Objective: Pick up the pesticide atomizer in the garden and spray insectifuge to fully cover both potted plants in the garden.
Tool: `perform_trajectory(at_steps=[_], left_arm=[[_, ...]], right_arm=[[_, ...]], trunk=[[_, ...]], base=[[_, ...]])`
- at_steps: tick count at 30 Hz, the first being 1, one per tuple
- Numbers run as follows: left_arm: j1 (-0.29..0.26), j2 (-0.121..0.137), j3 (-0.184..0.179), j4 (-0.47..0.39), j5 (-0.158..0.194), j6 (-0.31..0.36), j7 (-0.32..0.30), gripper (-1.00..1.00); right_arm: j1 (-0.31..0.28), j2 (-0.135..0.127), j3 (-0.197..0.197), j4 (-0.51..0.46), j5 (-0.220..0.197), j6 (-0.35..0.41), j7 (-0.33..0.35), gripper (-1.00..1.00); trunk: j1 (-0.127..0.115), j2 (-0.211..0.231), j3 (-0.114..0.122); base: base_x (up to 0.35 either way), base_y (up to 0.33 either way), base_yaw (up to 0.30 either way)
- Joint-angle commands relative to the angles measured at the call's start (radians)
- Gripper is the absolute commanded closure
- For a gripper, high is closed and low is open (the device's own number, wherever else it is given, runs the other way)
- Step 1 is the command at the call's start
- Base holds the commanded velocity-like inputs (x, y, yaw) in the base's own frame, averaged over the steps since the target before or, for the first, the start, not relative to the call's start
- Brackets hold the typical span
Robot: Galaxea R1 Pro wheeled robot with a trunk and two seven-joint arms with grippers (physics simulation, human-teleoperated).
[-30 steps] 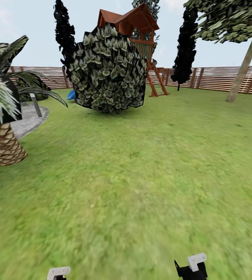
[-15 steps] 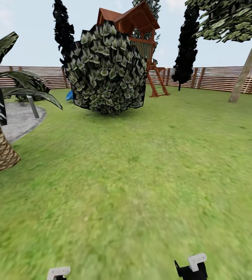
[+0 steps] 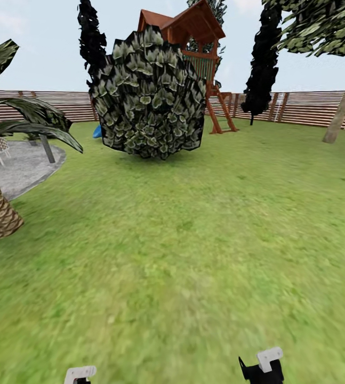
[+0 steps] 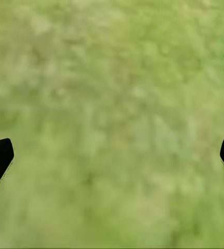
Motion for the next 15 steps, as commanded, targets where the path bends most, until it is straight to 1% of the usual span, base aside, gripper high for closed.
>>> perform_trajectory(at_steps=[1, 15], left_arm=[[-0.001, 0.0, 0.006, 0.001, 0.008, -0.001, -0.01, 1.0], [-0.001, 0.0, 0.006, 0.001, 0.008, -0.001, -0.01, 1.0]], right_arm=[[0.0, 0.0, -0.008, 0.0, 0.003, -0.004, 0.006, -1.0], [0.0, 0.0, -0.008, 0.0, 0.003, -0.003, 0.006, -1.0]], trunk=[[0.0, 0.0, -0.001], [0.0, 0.0, -0.001]], base=[[0.337, -0.079, 0.197], [0.337, -0.079, 0.211]])
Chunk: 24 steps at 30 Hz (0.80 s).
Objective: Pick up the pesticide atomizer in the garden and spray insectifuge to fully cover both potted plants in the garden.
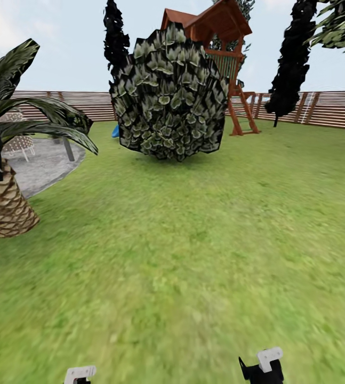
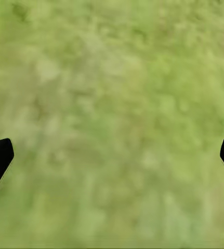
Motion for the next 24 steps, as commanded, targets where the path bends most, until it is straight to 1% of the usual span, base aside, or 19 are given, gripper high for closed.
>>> perform_trajectory(at_steps=[1, 6, 24], left_arm=[[-0.001, 0.0, 0.006, 0.001, 0.008, -0.001, -0.01, 1.0], [-0.001, 0.0, 0.006, 0.001, 0.008, -0.001, -0.01, 1.0], [-0.001, 0.0, 0.006, 0.001, 0.008, -0.001, -0.01, 1.0]], right_arm=[[0.0, 0.0, -0.008, 0.0, 0.003, -0.004, 0.006, -1.0], [0.0, 0.0, -0.008, 0.0, 0.003, -0.004, 0.006, -1.0], [0.0, -0.001, -0.008, 0.0, 0.003, -0.003, 0.006, -1.0]], trunk=[[0.0, 0.0, -0.001], [0.0, 0.0, -0.001], [0.0, 0.0, -0.001]], base=[[0.337, -0.079, 0.178], [0.337, -0.079, 0.055], [0.337, -0.079, 0.001]])
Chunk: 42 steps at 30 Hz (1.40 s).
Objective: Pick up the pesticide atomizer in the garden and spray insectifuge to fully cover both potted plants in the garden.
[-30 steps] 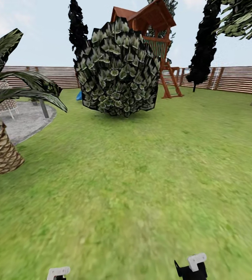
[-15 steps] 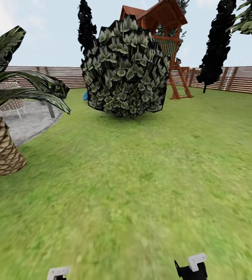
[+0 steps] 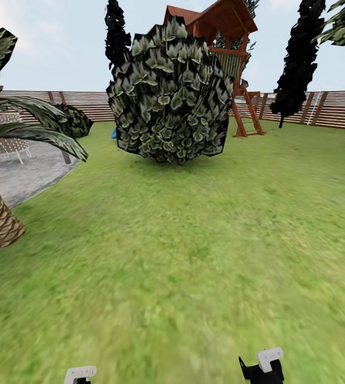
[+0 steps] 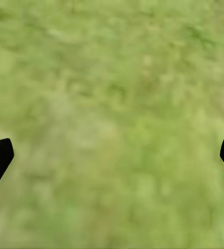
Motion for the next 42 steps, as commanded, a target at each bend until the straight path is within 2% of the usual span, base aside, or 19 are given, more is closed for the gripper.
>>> perform_trajectory(at_steps=[1, 10, 42], left_arm=[[-0.001, 0.0, 0.006, 0.001, 0.008, -0.001, -0.01, 1.0], [-0.001, 0.0, 0.006, 0.001, 0.008, -0.001, -0.01, 1.0], [-0.001, 0.0, 0.006, 0.001, 0.008, -0.001, -0.01, 1.0]], right_arm=[[-0.001, 0.0, -0.008, 0.001, 0.003, -0.004, 0.006, -1.0], [-0.001, 0.001, -0.008, 0.001, 0.003, -0.003, 0.006, -1.0], [-0.001, 0.0, -0.008, 0.001, 0.003, -0.004, 0.006, -1.0]], trunk=[[0.0, 0.0, -0.001], [0.0, 0.0, -0.001], [0.0, 0.0, -0.001]], base=[[0.337, -0.079, 0.0], [0.337, -0.079, 0.058], [0.337, -0.079, 0.137]])
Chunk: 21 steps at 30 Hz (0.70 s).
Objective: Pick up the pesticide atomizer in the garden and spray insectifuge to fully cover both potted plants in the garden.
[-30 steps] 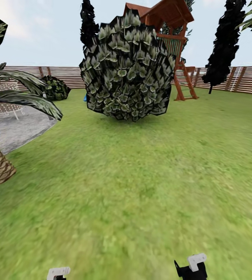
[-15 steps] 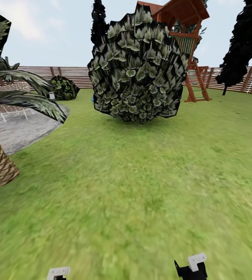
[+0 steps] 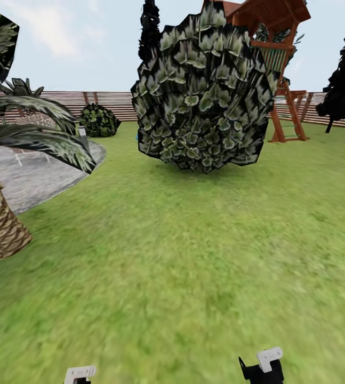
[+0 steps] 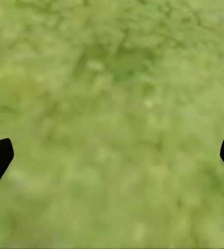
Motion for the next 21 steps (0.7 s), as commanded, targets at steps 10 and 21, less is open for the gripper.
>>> perform_trajectory(at_steps=[10, 21], left_arm=[[0.0, 0.0, 0.006, 0.001, 0.008, -0.001, -0.01, 1.0], [0.0, 0.0, 0.006, 0.001, 0.008, -0.001, -0.01, 1.0]], right_arm=[[0.0, 0.001, -0.008, 0.0, 0.003, -0.003, 0.006, -1.0], [0.0, 0.0, -0.008, 0.0, 0.003, -0.003, 0.006, -1.0]], trunk=[[0.0, 0.0, -0.001], [0.0, 0.0, -0.001]], base=[[0.337, -0.079, 0.1], [0.337, -0.079, 0.005]])
